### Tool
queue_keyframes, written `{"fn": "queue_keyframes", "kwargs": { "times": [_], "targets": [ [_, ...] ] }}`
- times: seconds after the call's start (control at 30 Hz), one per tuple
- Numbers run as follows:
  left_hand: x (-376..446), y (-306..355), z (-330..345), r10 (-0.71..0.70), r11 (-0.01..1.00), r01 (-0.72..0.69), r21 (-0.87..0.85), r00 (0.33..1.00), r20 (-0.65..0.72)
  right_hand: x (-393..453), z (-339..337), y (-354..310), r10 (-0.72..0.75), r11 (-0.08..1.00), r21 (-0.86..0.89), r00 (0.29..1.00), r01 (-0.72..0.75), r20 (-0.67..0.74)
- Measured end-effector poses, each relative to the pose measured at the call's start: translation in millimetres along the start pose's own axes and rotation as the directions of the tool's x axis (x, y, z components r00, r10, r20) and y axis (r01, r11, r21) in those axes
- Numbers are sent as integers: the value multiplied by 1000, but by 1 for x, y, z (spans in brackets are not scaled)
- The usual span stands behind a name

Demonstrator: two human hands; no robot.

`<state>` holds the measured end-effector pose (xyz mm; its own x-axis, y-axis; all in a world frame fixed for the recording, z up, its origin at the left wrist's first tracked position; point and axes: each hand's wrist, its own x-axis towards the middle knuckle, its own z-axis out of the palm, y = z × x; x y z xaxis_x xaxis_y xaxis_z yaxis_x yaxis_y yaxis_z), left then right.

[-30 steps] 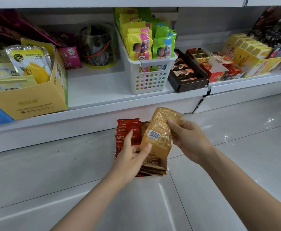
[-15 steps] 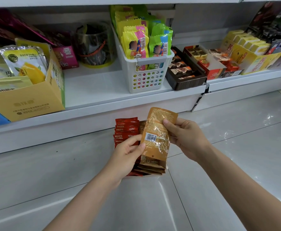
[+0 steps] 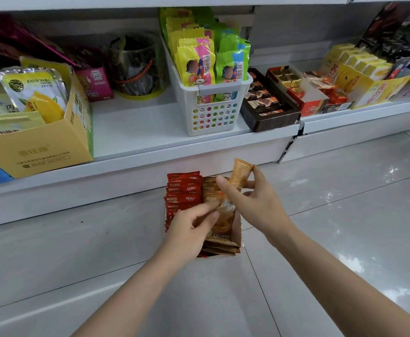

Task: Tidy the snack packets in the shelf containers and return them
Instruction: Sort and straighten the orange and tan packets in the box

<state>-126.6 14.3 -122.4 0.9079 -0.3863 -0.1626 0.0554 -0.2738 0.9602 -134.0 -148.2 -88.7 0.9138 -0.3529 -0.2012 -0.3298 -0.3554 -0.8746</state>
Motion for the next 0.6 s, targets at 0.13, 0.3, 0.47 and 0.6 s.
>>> {"fn": "queue_keyframes", "kwargs": {
  "times": [0.13,0.3,0.47,0.6],
  "targets": [
    [-3,-5,-2,61,987,-76,138,992,111,4,-3,3,113,976,171,986,-133,122],
    [-1,-3,-10,60,847,-204,490,954,293,16,-35,2,158,856,481,982,-190,106],
    [15,5,-6,51,774,-259,577,935,352,22,-56,3,123,806,577,991,-134,58],
    [24,3,-8,63,802,-274,531,922,381,21,-58,5,137,809,567,987,-157,77]
  ]
}}
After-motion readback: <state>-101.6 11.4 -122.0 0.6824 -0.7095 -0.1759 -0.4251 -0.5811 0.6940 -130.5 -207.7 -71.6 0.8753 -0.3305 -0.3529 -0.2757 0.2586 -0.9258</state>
